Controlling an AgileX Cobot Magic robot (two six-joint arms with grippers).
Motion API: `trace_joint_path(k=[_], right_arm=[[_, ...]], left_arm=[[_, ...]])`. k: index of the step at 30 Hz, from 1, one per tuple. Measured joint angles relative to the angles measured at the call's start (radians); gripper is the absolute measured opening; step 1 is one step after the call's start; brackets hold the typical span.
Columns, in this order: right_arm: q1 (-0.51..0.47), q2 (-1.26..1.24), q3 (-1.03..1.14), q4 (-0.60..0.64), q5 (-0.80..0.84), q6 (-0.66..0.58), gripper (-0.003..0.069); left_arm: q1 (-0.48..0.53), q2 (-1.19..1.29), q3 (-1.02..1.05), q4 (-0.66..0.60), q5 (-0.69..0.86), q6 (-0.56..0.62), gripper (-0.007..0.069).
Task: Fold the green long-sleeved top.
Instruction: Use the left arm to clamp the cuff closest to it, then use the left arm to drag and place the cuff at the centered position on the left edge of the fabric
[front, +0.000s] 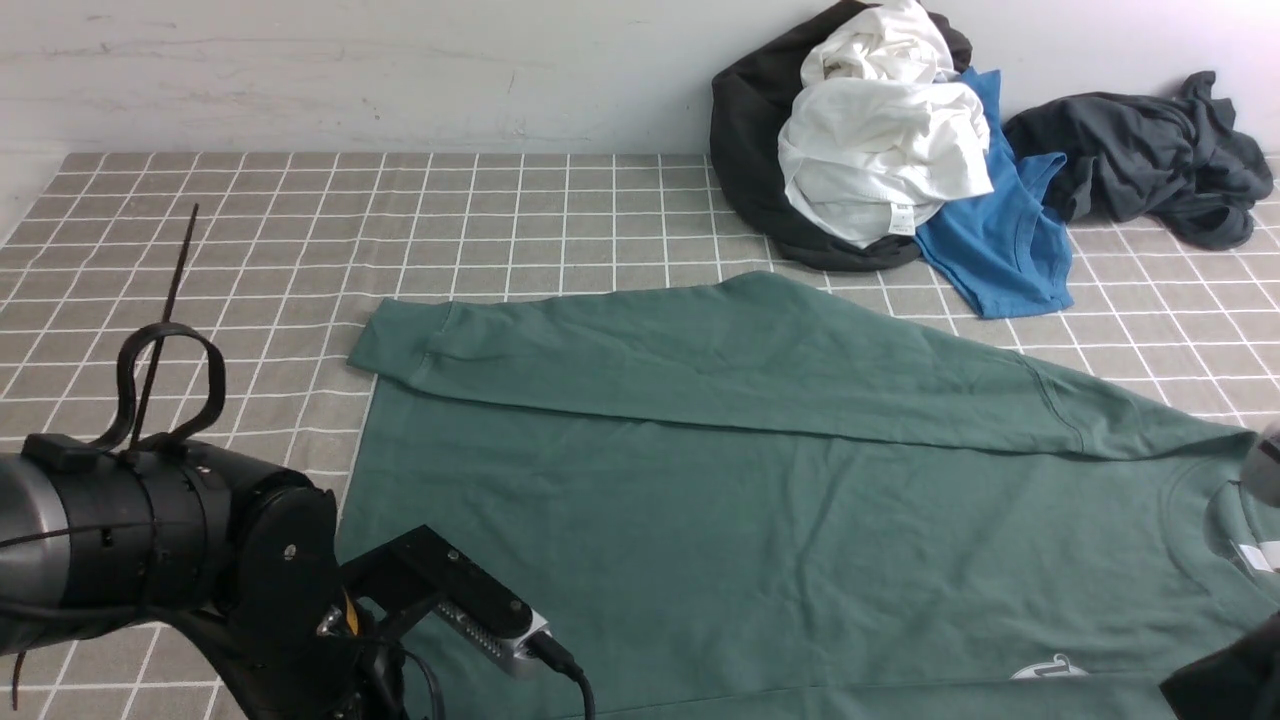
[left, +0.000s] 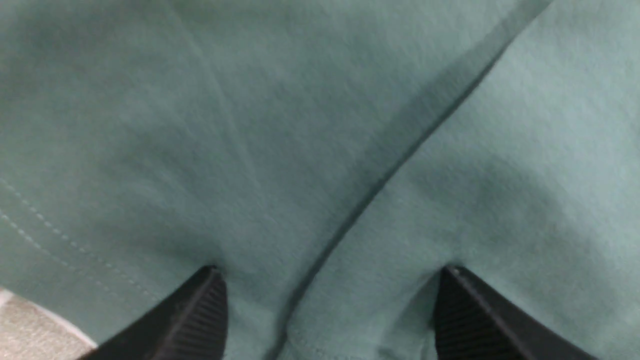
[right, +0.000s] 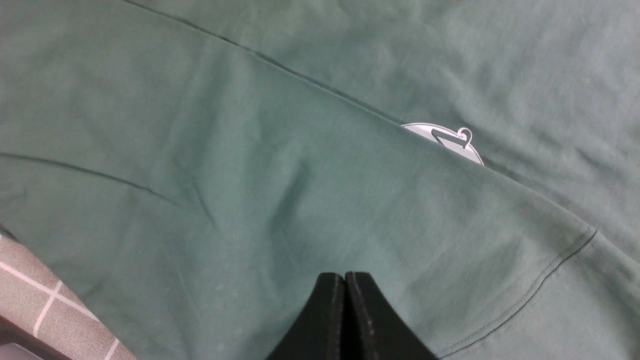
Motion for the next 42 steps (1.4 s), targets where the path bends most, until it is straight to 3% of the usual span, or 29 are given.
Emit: trace_joint_path(k=[7, 9, 14, 24, 32, 42], right_arm=[[0.0, 0.0, 0.005, 0.0, -0.014, -0.003, -0.0016], [0.0, 0.0, 0.005, 0.0, -0.015, -0.003, -0.0016], [0.0, 0.0, 0.006, 0.0, -0.015, -0.003, -0.0016], [0.0, 0.0, 0.006, -0.002, -0.022, -0.003, -0.0016], [0.0, 0.0, 0.006, -0.024, -0.022, -0.003, -0.0016], [0.0, 0.0, 0.006, -0.037, -0.022, -0.003, -0.0016]], left_arm=[[0.0, 0.009, -0.007, 0.003, 0.005, 0.0, 0.0345], [0.0, 0.01, -0.01, -0.001, 0.013, 0.0, 0.0209], [0.0, 0.007, -0.011, -0.02, 0.036, 0.002, 0.0034], [0.0, -0.049, -0.067, 0.002, 0.119, 0.007, 0.0022], [0.016, -0.031, -0.358, 0.14, 0.235, -0.004, 0.002], [0.122, 0.221, -0.645, 0.161, 0.281, 0.028, 0.0024]])
